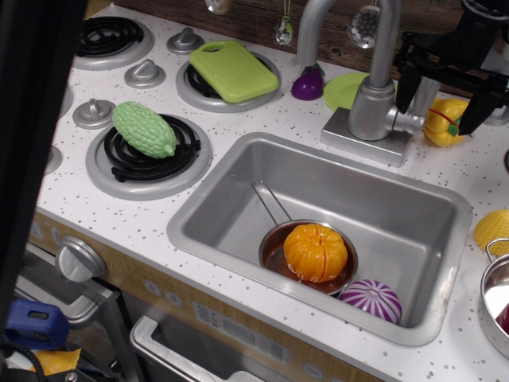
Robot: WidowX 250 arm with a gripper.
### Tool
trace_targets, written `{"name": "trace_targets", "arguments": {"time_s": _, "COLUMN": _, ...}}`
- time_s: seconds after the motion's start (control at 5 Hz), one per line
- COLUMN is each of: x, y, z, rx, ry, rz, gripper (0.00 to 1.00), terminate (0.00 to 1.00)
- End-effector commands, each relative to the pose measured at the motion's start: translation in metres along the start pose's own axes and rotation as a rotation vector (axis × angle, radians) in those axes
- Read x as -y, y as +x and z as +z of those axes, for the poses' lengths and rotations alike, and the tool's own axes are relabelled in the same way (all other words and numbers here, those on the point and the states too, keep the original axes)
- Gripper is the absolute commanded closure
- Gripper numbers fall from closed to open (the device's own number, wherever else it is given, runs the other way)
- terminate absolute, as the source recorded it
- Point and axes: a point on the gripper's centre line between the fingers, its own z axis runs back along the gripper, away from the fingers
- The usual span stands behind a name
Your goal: Turn lever vertical to front
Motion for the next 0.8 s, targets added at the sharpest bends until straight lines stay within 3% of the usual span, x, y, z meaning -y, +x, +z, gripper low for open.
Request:
{"name": "trace_targets", "arguments": {"time_s": 0.0, "x": 0.0, "y": 0.0, "z": 0.0, "rx": 0.0, "ry": 0.0, "rz": 0.0, "gripper": 0.0, "terminate": 0.0}}
{"name": "trace_targets", "arguments": {"time_s": 0.2, "x": 0.0, "y": 0.006, "z": 0.002, "rx": 0.031, "ry": -0.018, "rz": 0.009, "gripper": 0.0, "terminate": 0.0}}
{"name": "trace_targets", "arguments": {"time_s": 0.6, "x": -0.004, "y": 0.028, "z": 0.013, "rx": 0.153, "ry": 0.012, "rz": -0.024, "gripper": 0.0, "terminate": 0.0}}
